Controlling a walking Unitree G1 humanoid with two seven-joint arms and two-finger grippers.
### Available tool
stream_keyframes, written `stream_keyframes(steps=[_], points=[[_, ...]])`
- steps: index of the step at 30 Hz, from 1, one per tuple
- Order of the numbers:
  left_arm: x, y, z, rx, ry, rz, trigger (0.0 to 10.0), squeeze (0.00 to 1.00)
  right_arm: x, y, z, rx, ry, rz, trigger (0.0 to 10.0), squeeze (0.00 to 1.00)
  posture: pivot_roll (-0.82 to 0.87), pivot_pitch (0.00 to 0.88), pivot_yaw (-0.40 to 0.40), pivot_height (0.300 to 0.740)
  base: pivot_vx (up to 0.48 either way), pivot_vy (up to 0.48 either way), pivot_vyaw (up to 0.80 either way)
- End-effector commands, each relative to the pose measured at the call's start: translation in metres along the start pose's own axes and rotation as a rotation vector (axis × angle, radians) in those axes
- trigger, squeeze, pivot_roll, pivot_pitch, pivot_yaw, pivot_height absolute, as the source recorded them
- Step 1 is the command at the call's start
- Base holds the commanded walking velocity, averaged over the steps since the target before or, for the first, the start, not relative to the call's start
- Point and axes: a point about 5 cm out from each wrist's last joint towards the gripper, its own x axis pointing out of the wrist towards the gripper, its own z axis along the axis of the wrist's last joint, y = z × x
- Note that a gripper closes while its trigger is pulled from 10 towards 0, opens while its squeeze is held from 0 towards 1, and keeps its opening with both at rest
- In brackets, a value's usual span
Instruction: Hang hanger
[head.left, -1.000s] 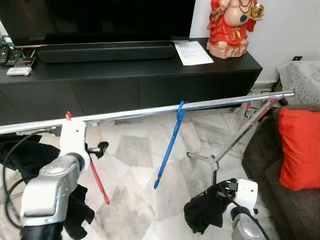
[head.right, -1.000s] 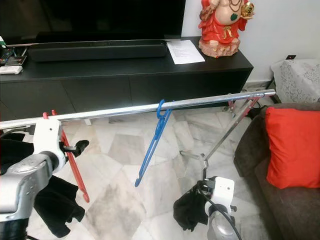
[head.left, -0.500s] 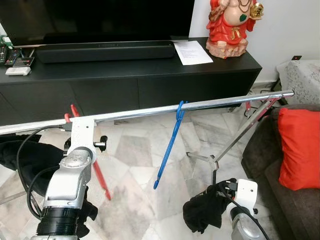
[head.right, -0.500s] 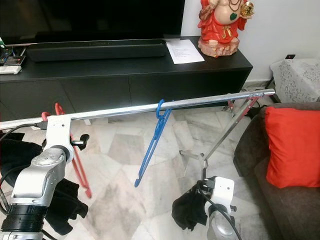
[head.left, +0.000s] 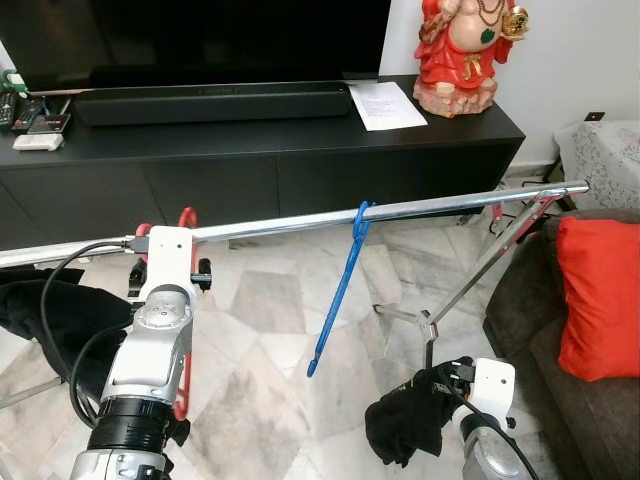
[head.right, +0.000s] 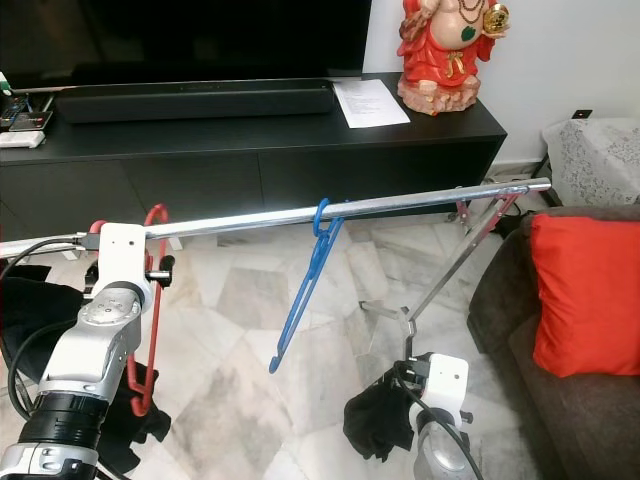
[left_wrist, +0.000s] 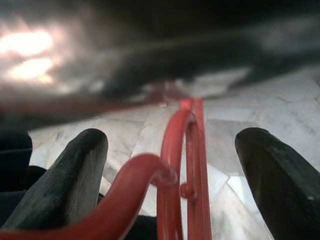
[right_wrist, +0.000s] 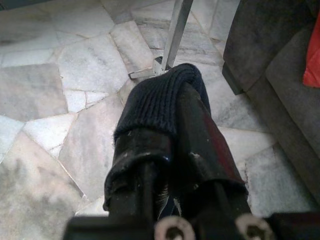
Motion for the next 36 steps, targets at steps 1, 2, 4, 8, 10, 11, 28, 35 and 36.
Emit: stream_keyframes(steps=[1,2,4,8,10,11,28,35,36], points=[[0.003,0.001,-0.004,-0.014,0.002,0.004,10.0,0.00,-0.003,-0.003,-0.004,0.000,0.009,-0.009,10.0,0.00,-0.03,0.199,-0.047,0.740,0.000,0.000,0.00],[0.003,0.001,-0.004,-0.014,0.002,0.004,10.0,0.00,-0.003,-0.003,-0.004,0.000,0.009,-0.009,10.0,0.00,-0.03,0.199,-0.047,0.740,0.000,0.000,0.00],[0.004,0.001,-0.003,-0.027,-0.004,-0.008,10.0,0.00,-0.003,-0.003,-0.004,0.001,0.009,-0.009,10.0,0.00,-0.03,0.199,-0.046,0.740,0.000,0.000,0.00],[0.008,0.007,-0.006,-0.067,0.011,-0.025,10.0,0.00,-0.003,-0.003,-0.004,0.002,0.009,-0.010,10.0,0.00,-0.03,0.198,-0.045,0.740,0.000,0.000,0.00],[0.010,0.012,-0.009,-0.088,0.018,-0.021,6.8,0.00,-0.003,-0.003,-0.004,0.001,0.009,-0.010,10.0,0.00,-0.03,0.198,-0.045,0.740,0.000,0.000,0.00],[0.011,0.015,-0.010,-0.107,0.022,-0.019,6.0,0.00,-0.003,-0.003,-0.004,0.002,0.009,-0.010,10.0,0.00,-0.03,0.198,-0.045,0.740,0.000,0.000,0.00],[0.007,0.020,-0.001,-0.199,-0.001,-0.247,10.0,0.00,-0.003,-0.004,-0.005,-0.004,0.017,-0.003,10.0,0.00,-0.03,0.194,-0.051,0.740,0.000,0.000,0.00],[0.000,0.017,0.013,-0.200,-0.015,-0.349,10.0,0.00,-0.003,-0.004,-0.005,-0.005,0.017,-0.003,10.0,0.00,-0.03,0.196,-0.054,0.740,0.000,0.000,0.00],[-0.003,0.016,0.017,-0.163,-0.024,-0.379,10.0,0.00,-0.003,-0.004,-0.005,-0.006,0.017,-0.003,10.0,0.00,-0.03,0.196,-0.054,0.740,0.000,0.000,0.00]])
